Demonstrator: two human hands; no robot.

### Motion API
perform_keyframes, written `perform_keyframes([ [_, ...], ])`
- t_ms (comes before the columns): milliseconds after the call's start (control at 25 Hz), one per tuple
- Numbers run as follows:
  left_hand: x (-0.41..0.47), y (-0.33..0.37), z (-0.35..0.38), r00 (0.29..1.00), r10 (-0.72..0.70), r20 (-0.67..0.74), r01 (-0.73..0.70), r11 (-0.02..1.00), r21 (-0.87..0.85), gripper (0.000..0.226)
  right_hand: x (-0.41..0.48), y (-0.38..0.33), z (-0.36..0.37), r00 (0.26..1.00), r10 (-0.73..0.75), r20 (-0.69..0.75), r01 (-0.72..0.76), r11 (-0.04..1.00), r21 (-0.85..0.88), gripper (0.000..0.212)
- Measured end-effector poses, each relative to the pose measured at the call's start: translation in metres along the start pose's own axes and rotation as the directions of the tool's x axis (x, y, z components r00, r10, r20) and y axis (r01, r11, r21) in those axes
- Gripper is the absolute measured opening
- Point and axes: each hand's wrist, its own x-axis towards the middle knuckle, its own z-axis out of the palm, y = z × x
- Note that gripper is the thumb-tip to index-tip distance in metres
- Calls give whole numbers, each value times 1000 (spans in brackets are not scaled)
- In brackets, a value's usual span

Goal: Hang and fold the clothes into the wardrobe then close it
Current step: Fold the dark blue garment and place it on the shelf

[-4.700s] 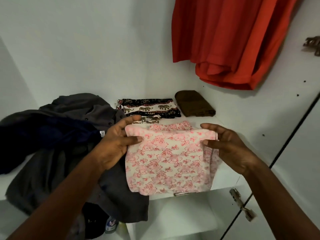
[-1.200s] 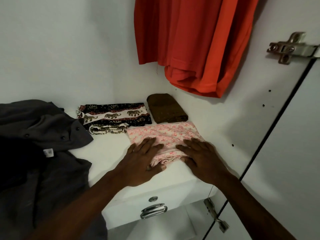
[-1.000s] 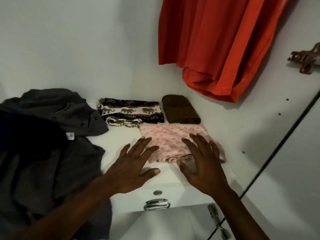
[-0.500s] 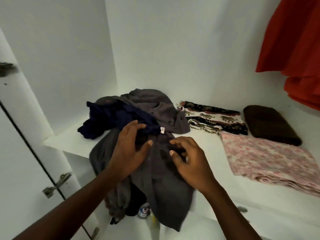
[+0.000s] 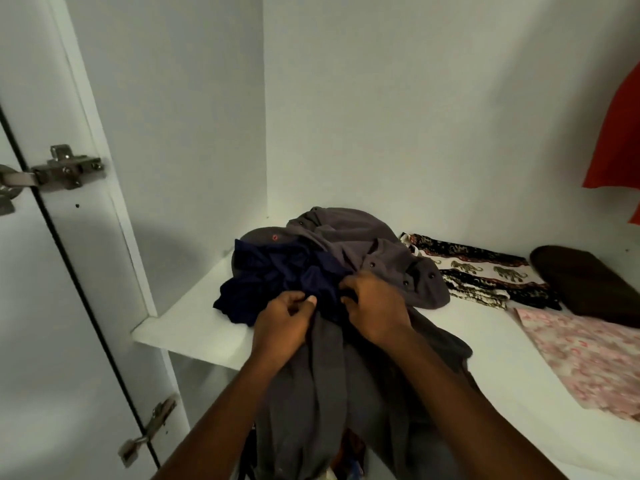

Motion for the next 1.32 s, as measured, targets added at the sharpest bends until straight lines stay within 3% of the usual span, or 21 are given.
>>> perform_keyframes([
  [40,4,-1,-3,1000,-14,6,14,999,-50,36,5,-4,8,999,34,-27,-32,997,72,23],
  [80,8,-2,-5,1000,-22,15,23,997,-74,36,6,-8,13,997,71,-40,-59,967,248,17],
  [120,9,-4,-4,1000,-20,18,22,993,-112,38,3,-11,15,993,112,-20,-86,850,519,16],
  [160,10,-5,-4,999,-25,34,30,988,-153,44,-2,-17,14,990,135,45,-119,617,778,17],
  [200,9,-4,-4,999,-30,45,38,977,-212,55,-11,-24,10,988,92,120,-146,361,921,16],
  [240,11,-4,-4,998,-46,49,57,960,-274,67,-21,-31,5,984,6,179,-177,185,967,16],
  [280,11,-5,-3,997,-63,46,75,933,-353,76,-32,-39,1,968,-98,232,-215,155,964,17],
  [320,11,-3,-5,996,-91,25,93,893,-441,77,-43,-45,-3,930,-202,308,-262,224,939,15],
  [360,12,-3,-7,992,-129,9,113,831,-544,71,-52,-48,-5,869,-284,405,-295,359,886,10],
  [440,17,-8,-15,977,-209,-27,128,688,-715,61,-65,-50,-4,752,-326,573,-331,565,756,12],
  [480,20,-13,-20,971,-234,-44,121,642,-758,57,-69,-51,-4,740,-295,605,-353,595,722,14],
  [560,17,-17,-29,975,-212,-68,79,616,-784,54,-69,-53,-3,809,-174,562,-405,527,747,10],
  [680,-9,-4,-32,992,-26,-126,-76,675,-733,64,-62,-50,-7,900,79,430,-428,355,831,46],
  [720,-21,0,-32,989,75,-124,-140,727,-672,64,-61,-51,-10,907,113,406,-421,303,855,56],
  [840,-49,4,-30,922,385,-50,-368,825,-428,64,-67,-60,-26,930,27,366,-366,156,917,77],
  [920,-67,7,-30,818,574,13,-561,804,-199,66,-74,-72,-38,951,3,308,-304,162,939,60],
  [1040,-90,14,-35,751,655,86,-655,755,-34,68,-87,-82,-52,980,99,174,-193,237,952,30],
  [1160,-111,19,-44,763,644,56,-642,765,-56,74,-100,-78,-67,964,246,98,-156,228,961,22],
  [1320,-142,50,-52,790,608,78,-573,778,-257,86,-123,-72,-105,965,251,80,-114,123,986,22],
])
